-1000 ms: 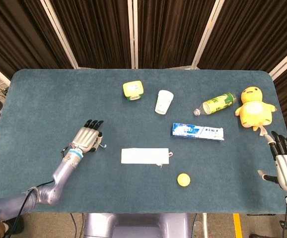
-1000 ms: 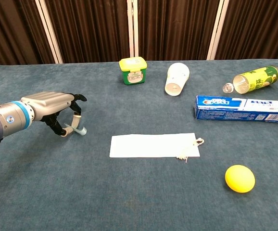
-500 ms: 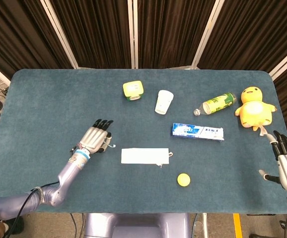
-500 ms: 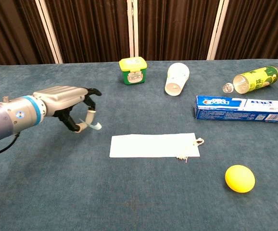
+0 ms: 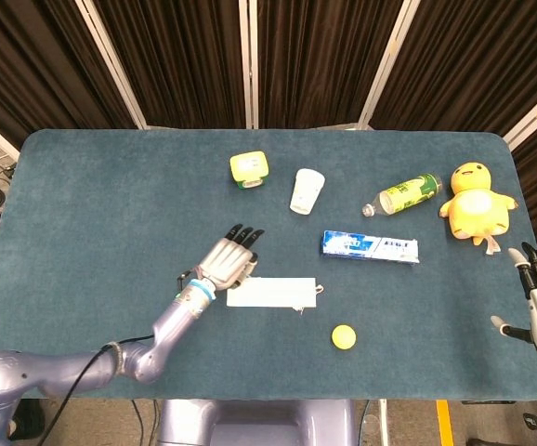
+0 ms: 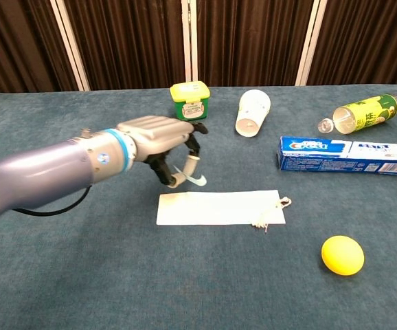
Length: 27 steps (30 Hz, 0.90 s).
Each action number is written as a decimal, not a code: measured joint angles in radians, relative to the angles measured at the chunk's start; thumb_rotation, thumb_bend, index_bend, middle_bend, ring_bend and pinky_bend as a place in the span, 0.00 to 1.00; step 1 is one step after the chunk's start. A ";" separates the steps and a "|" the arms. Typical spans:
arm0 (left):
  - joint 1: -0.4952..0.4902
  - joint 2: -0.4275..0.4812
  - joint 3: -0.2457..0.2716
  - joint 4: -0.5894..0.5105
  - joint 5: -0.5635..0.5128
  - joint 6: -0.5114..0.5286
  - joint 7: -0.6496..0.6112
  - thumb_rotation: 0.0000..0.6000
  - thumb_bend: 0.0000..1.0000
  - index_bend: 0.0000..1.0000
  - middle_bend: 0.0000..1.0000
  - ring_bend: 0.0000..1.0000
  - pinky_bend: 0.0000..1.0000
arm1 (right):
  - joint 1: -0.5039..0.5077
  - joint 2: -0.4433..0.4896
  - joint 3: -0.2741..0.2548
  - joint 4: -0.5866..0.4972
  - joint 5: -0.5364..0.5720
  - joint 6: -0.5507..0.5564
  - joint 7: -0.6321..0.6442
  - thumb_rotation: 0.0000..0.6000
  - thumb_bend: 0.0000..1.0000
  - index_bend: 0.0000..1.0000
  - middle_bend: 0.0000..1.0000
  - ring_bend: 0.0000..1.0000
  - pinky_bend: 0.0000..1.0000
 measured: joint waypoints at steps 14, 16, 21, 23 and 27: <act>-0.039 -0.049 0.009 0.022 -0.070 -0.001 0.044 1.00 0.14 0.44 0.00 0.00 0.00 | -0.008 0.013 0.001 0.002 -0.004 0.009 0.032 1.00 0.00 0.00 0.00 0.00 0.00; -0.036 -0.030 0.013 -0.009 -0.076 -0.002 0.041 1.00 0.07 0.42 0.00 0.00 0.00 | -0.009 0.014 0.001 0.002 -0.004 0.010 0.035 1.00 0.00 0.00 0.00 0.00 0.00; -0.019 0.042 0.026 -0.098 -0.080 0.008 0.030 1.00 0.05 0.37 0.00 0.00 0.00 | -0.009 0.013 -0.001 0.000 -0.009 0.010 0.033 1.00 0.00 0.00 0.00 0.00 0.00; -0.007 0.077 0.030 -0.134 -0.074 0.023 0.020 1.00 0.05 0.36 0.00 0.00 0.00 | -0.008 0.013 -0.002 -0.001 -0.011 0.009 0.029 1.00 0.00 0.00 0.00 0.00 0.00; 0.025 0.147 0.036 -0.203 -0.044 0.062 -0.013 1.00 0.05 0.29 0.00 0.00 0.00 | -0.007 0.009 -0.006 -0.004 -0.017 0.009 0.017 1.00 0.00 0.00 0.00 0.00 0.00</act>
